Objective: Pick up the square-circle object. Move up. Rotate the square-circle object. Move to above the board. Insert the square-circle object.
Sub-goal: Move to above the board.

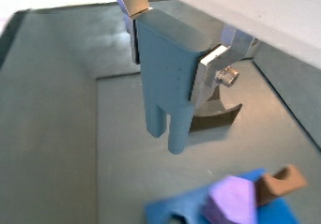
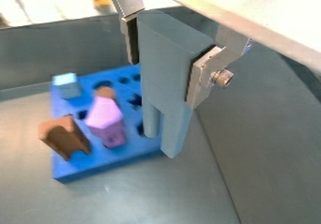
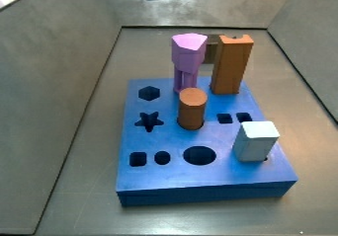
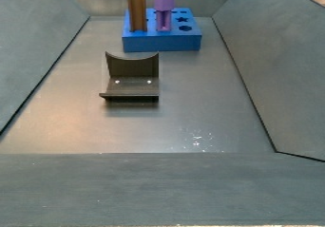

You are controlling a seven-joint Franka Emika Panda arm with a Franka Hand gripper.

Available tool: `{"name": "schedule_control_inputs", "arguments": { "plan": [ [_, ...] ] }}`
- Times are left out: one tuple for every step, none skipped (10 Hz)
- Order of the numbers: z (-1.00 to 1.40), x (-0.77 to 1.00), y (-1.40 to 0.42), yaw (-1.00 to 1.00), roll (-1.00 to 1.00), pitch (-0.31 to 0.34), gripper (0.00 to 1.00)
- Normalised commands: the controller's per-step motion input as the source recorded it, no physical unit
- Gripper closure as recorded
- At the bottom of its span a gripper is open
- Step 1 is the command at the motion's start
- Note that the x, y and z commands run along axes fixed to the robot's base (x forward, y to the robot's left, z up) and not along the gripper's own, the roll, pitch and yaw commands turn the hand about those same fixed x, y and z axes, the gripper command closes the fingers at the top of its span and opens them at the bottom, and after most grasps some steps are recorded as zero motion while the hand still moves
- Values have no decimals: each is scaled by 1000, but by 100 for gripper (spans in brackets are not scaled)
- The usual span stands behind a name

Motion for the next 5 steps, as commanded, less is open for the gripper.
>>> {"name": "schedule_control_inputs", "arguments": {
  "plan": [
    [131,411,-1000,1000,-10,87,100],
    [134,440,-1000,1000,-7,100,100],
    [124,400,-860,1000,-6,105,100],
    [81,260,-493,1000,3,122,100],
    [48,172,-259,1000,10,128,100]
  ]
}}
